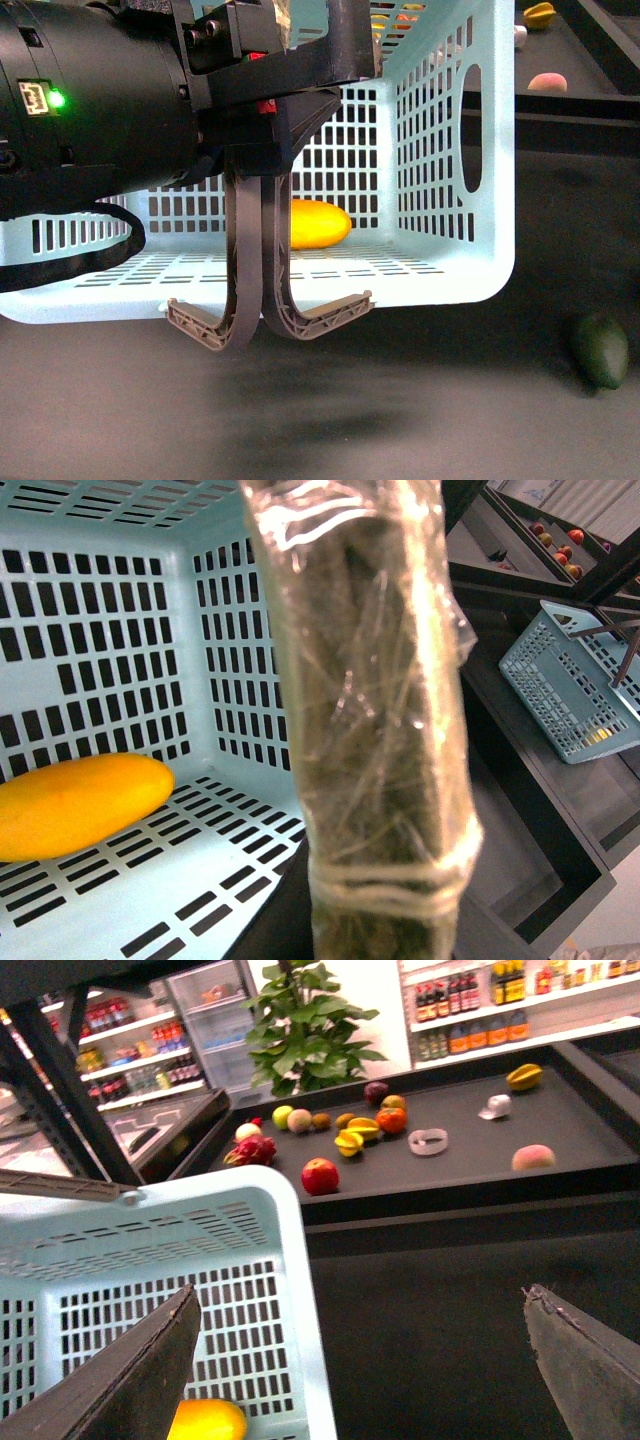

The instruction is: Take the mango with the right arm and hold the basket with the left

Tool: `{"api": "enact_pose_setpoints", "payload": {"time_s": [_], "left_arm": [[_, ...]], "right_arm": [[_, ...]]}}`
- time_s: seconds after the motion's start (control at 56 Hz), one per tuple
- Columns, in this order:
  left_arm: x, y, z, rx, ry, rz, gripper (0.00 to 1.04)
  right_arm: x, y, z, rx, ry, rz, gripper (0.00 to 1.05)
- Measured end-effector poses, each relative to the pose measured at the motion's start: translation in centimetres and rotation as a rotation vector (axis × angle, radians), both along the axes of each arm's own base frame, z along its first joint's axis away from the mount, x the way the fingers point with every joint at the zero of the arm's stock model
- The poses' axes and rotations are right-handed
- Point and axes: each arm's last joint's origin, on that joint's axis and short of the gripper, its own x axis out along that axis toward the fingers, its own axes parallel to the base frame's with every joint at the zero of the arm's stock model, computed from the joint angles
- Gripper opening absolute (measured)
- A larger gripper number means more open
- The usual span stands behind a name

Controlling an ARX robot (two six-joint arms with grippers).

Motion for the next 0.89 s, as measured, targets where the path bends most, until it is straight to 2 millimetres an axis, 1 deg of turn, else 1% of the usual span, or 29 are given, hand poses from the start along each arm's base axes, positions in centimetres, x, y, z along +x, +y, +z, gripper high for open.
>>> {"api": "enact_pose_setpoints", "payload": {"time_s": [0.143, 0.196, 0.446, 0.482, 0.553, 0.624, 0.66, 0.714, 0.749, 0.892], "left_arm": [[0.0, 0.0, 0.0, 0.0, 0.0, 0.001, 0.08], [0.0, 0.0, 0.0, 0.0, 0.0, 0.001, 0.08], [0.0, 0.0, 0.0, -0.002, 0.002, 0.001, 0.08], [0.0, 0.0, 0.0, -0.002, 0.002, 0.001, 0.08], [0.0, 0.0, 0.0, -0.002, 0.001, 0.0, 0.08], [0.0, 0.0, 0.0, -0.001, 0.001, 0.0, 0.08], [0.0, 0.0, 0.0, -0.003, 0.003, 0.001, 0.08], [0.0, 0.0, 0.0, -0.004, 0.004, 0.002, 0.08], [0.0, 0.0, 0.0, -0.004, 0.004, 0.002, 0.08], [0.0, 0.0, 0.0, -0.004, 0.003, 0.001, 0.08]], "right_arm": [[-2.7, -0.9, -0.9, 0.011, 0.042, -0.097, 0.97], [-3.1, -1.0, -1.0, 0.014, 0.043, -0.107, 0.97], [-3.2, -1.0, -0.9, 0.018, 0.038, -0.105, 0.97], [-3.2, -1.0, -0.9, 0.004, 0.026, -0.093, 0.95], [-3.5, -1.2, -1.1, -0.078, -0.034, -0.056, 0.83], [-3.9, -1.5, -1.5, -0.159, -0.046, -0.045, 0.72], [-4.1, -1.7, -1.8, -0.189, -0.048, -0.047, 0.65], [-4.3, -1.9, -2.0, -0.209, -0.047, -0.05, 0.58], [-4.5, -2.0, -2.3, -0.22, -0.047, -0.051, 0.51], [-5.1, -2.4, -2.8, -0.241, -0.047, -0.048, 0.3]]}}
